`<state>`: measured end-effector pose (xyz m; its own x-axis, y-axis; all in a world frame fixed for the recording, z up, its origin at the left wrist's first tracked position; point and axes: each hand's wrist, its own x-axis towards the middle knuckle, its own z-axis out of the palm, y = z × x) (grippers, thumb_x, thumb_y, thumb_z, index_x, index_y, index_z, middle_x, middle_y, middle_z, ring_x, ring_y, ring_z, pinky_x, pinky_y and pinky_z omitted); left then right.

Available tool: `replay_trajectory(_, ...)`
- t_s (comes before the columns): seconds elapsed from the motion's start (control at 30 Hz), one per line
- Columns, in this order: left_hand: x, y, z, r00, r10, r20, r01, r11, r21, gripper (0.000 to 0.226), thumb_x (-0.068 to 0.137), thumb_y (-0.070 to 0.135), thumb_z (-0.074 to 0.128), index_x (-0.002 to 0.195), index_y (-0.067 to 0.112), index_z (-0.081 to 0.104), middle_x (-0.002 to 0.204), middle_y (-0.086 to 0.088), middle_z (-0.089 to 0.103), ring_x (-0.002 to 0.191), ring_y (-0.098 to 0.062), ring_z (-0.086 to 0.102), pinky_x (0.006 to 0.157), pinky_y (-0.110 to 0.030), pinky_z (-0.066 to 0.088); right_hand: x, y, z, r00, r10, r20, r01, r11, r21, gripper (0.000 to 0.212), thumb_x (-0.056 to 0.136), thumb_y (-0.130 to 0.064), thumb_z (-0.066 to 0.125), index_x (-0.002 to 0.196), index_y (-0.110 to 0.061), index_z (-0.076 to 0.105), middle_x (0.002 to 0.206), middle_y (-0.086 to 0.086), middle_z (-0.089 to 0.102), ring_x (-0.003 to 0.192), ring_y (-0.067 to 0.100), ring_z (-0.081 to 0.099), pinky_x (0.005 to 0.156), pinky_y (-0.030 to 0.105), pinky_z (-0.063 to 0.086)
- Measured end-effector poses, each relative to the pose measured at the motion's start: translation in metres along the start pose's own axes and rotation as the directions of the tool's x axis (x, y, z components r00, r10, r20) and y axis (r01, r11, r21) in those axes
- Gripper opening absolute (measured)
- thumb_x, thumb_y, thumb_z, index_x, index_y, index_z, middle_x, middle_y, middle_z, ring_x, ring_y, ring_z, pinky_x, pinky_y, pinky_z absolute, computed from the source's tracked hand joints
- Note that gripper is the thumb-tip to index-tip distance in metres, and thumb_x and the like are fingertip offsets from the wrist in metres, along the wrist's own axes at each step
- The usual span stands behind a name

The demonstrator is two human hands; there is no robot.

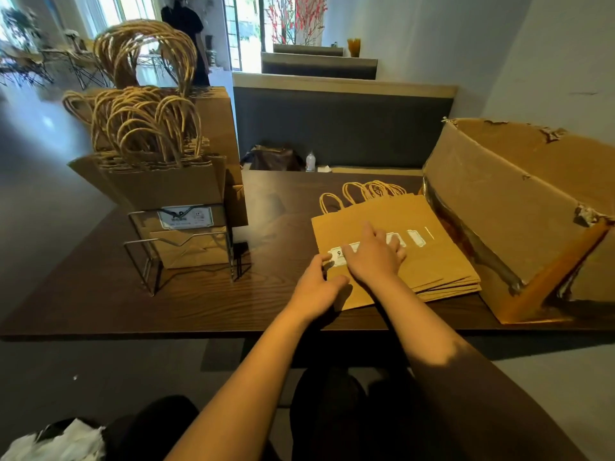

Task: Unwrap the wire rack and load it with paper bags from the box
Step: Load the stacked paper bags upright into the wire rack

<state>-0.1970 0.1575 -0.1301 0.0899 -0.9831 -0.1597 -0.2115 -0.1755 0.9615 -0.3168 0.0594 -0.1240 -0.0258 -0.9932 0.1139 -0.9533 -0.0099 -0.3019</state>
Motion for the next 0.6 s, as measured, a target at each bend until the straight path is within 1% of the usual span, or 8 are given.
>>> replay_trajectory(0.13, 0.005, -0.003, -0.011, 0.994, -0.001, -0.109, -0.024, 0.973, -0.228, 0.048, 0.093, 0.01, 0.07, 0.135, 0.021, 0.05, 0.137, -0.004, 0.056, 0.118, -0.019, 0.058, 0.086, -0.022, 0.049, 0.003, -0.014, 0.002, 0.991, -0.098, 0.09, 0.073, 0.964, 0.255, 0.069, 0.093, -0.055, 0.054, 0.153, -0.025, 0.036, 0.152, 0.01, 0.046, 0.138, 0.037, 0.042, 0.113, 0.051, 0.037)
replay_trajectory(0.2, 0.004, -0.002, -0.023, 0.989, -0.037, -0.145, -0.033, 0.893, -0.448, 0.04, 0.094, -0.003, 0.066, 0.127, 0.016, 0.054, 0.13, -0.01, 0.062, 0.105, -0.02, 0.065, 0.07, -0.02, 0.056, 0.005, -0.01, -0.009, 0.981, -0.148, 0.124, 0.078, 0.891, 0.447, 0.059, 0.096, -0.042, 0.061, 0.149, -0.019, 0.045, 0.146, 0.009, 0.054, 0.133, 0.03, 0.051, 0.108, 0.042, 0.043)
replay_trajectory(0.23, 0.004, -0.003, -0.028, 0.987, -0.055, -0.152, -0.035, 0.847, -0.53, 0.038, 0.094, -0.006, 0.065, 0.125, 0.015, 0.056, 0.128, -0.011, 0.063, 0.105, -0.023, 0.068, 0.072, -0.023, 0.059, 0.006, -0.006, -0.014, 0.982, -0.152, 0.109, 0.081, 0.872, 0.483, 0.054, 0.097, -0.036, 0.062, 0.145, -0.018, 0.05, 0.143, 0.008, 0.056, 0.13, 0.027, 0.053, 0.105, 0.039, 0.043)
replay_trajectory(0.27, 0.007, -0.005, -0.032, 0.986, -0.063, -0.153, -0.039, 0.81, -0.585, 0.038, 0.093, -0.007, 0.065, 0.124, 0.015, 0.057, 0.127, -0.011, 0.065, 0.109, -0.026, 0.069, 0.078, -0.03, 0.06, 0.008, -0.001, -0.019, 0.99, -0.132, 0.046, 0.097, 0.884, 0.456, 0.049, 0.096, -0.035, 0.063, 0.141, -0.02, 0.054, 0.141, 0.007, 0.058, 0.128, 0.026, 0.054, 0.103, 0.038, 0.044)
replay_trajectory(0.37, 0.008, -0.007, -0.037, 0.99, -0.05, -0.134, -0.044, 0.784, -0.619, 0.04, 0.094, -0.005, 0.065, 0.128, 0.014, 0.056, 0.127, -0.011, 0.066, 0.116, -0.03, 0.068, 0.097, -0.039, 0.056, 0.015, 0.019, -0.029, 0.984, -0.005, -0.179, 0.017, 0.998, 0.064, 0.053, 0.091, -0.046, 0.064, 0.139, -0.029, 0.052, 0.146, 0.006, 0.049, 0.136, 0.032, 0.04, 0.109, 0.05, 0.035)
replay_trajectory(0.43, 0.006, -0.009, -0.039, 0.992, -0.057, -0.116, -0.029, 0.776, -0.63, 0.037, 0.094, -0.005, 0.064, 0.124, 0.016, 0.056, 0.125, -0.012, 0.068, 0.116, -0.03, 0.068, 0.096, -0.037, 0.055, 0.02, 0.034, -0.032, 0.993, 0.096, -0.075, -0.103, 0.99, -0.101, 0.07, 0.089, -0.058, 0.061, 0.149, -0.028, 0.038, 0.16, 0.014, 0.029, 0.146, 0.041, 0.024, 0.115, 0.055, 0.024)
replay_trajectory(0.5, 0.006, -0.012, -0.04, 0.995, -0.05, -0.09, -0.021, 0.76, -0.65, 0.036, 0.094, -0.005, 0.063, 0.123, 0.016, 0.056, 0.127, -0.017, 0.068, 0.116, -0.032, 0.068, 0.098, -0.039, 0.055, 0.022, 0.046, -0.025, 0.99, 0.138, 0.024, -0.133, 0.98, -0.147, 0.081, 0.09, -0.066, 0.056, 0.154, -0.026, 0.028, 0.165, 0.018, 0.017, 0.15, 0.044, 0.015, 0.119, 0.056, 0.017)
replay_trajectory(0.6, 0.008, -0.016, -0.043, 0.998, -0.035, -0.05, -0.007, 0.751, -0.66, 0.041, 0.095, -0.004, 0.062, 0.131, 0.012, 0.054, 0.128, -0.021, 0.068, 0.119, -0.035, 0.066, 0.109, -0.047, 0.049, 0.015, 0.052, -0.008, 0.995, 0.008, -0.103, -0.018, 0.995, -0.094, 0.075, 0.09, -0.062, 0.057, 0.15, -0.022, 0.037, 0.157, 0.017, 0.035, 0.147, 0.039, 0.025, 0.119, 0.054, 0.022)
